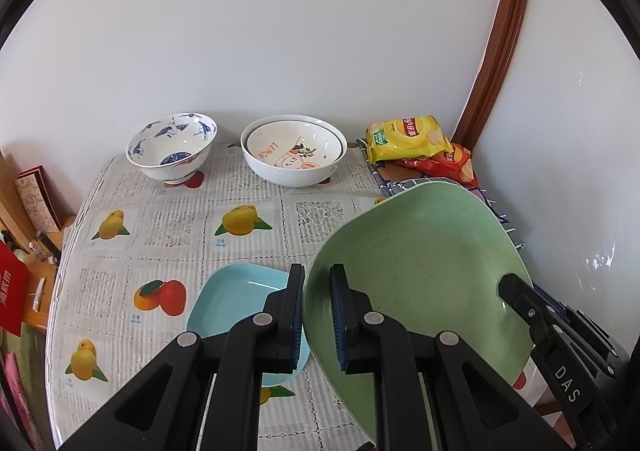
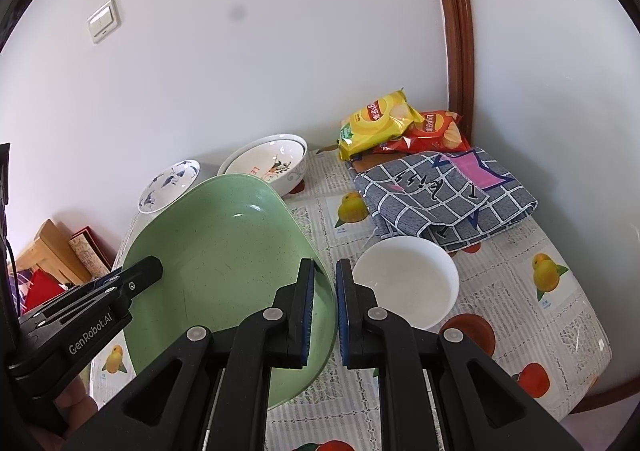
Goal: Organize plates and bowls
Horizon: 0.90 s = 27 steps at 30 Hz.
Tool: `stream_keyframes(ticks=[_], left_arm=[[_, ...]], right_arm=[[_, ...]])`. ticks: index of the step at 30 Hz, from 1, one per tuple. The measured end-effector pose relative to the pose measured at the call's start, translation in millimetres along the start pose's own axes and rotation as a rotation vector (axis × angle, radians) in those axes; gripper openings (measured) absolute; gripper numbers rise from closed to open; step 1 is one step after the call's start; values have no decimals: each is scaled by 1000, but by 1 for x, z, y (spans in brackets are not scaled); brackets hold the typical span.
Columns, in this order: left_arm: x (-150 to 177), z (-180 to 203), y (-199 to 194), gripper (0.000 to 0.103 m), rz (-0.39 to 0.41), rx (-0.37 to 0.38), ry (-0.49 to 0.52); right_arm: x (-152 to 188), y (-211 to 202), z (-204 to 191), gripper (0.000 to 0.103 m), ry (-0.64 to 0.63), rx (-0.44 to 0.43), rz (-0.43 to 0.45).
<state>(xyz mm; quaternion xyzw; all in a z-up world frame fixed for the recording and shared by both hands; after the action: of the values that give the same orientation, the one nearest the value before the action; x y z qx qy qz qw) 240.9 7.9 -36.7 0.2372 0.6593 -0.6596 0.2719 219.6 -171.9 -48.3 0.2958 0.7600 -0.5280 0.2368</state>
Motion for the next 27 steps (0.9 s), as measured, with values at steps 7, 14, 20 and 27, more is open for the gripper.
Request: stream_keyframes(ticks=[7, 14, 20, 27], left_arm=[[1, -6, 5, 13, -7, -2, -9], [2, -11, 9, 13, -15, -3, -13], [2, -13, 13, 13, -19, 3, -10], [3, -24, 18, 13, -25, -3, -17]], right_arm=[[0, 6, -6, 11, -7, 1, -7], [1, 11, -12, 11, -11, 6, -17], [1, 13, -13, 11, -17, 16, -24], [1, 19, -22, 11, -36, 22, -32]])
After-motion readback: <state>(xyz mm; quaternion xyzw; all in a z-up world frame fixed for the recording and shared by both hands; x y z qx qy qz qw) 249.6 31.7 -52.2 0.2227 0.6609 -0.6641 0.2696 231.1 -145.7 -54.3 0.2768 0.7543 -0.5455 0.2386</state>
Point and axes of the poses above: each gripper's, at about its wrist camera, not at the fingertips, and y roughly the way its jaws point, z to its right, x to its underside, the point moved 5 cm from there along y, roughly the way its jaws point, and after that the axes turned 8 degrees about -x, right-handed, at the moved point
